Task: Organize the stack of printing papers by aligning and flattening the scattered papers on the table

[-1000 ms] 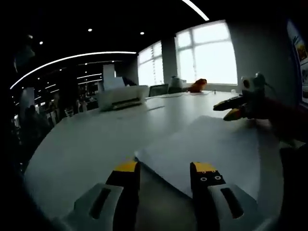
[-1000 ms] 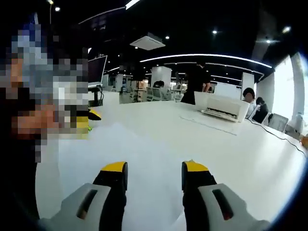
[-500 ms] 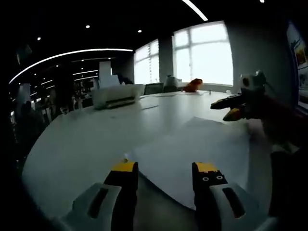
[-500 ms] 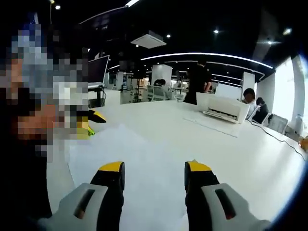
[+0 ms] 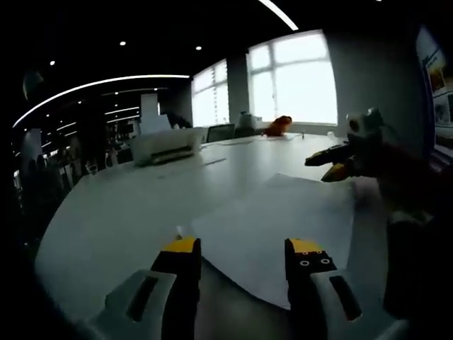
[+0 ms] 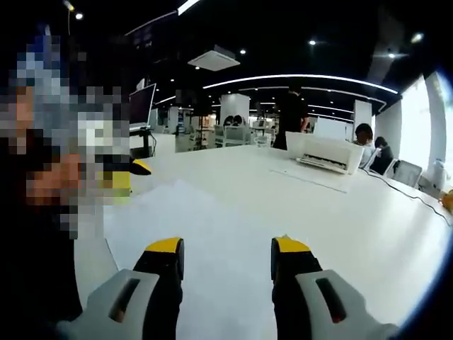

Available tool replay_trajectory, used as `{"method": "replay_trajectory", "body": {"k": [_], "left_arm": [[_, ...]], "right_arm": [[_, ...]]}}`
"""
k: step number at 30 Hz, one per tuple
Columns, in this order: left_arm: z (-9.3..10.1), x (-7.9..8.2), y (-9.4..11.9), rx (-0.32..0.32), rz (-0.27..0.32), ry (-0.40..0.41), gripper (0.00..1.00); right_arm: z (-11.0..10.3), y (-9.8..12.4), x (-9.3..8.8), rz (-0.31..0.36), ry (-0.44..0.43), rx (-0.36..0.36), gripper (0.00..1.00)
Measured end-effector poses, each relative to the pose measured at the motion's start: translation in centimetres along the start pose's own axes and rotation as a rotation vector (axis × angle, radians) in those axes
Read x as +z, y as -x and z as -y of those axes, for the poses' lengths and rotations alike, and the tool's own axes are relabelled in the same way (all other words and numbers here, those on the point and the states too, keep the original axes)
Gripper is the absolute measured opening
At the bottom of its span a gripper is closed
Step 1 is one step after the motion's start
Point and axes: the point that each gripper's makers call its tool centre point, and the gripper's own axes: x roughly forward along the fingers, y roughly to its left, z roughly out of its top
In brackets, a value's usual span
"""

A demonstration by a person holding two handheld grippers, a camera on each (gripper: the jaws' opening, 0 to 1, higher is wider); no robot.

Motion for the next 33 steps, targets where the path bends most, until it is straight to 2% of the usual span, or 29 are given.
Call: {"method": "replay_trajectory", "body": {"k": [3, 20, 33], "left_arm": [[0.0, -0.1, 0.4, -0.018, 0.001, 0.042, 0.51], [-0.1, 0.5, 2.8, -0.014, 0.011, 0.040, 0.51], [-0.7, -0.3, 3.8, -0.003, 0.004, 0.050, 0.51]], "right_arm": [[-0.1, 0.4, -0.2, -0.003, 0.000, 0.000, 0.45], [0.0, 3.0, -0.4, 0.007, -0.011, -0.012, 0.45], [0.4, 4.7, -0.4, 0.009, -0.013, -0.017, 0.43]]}}
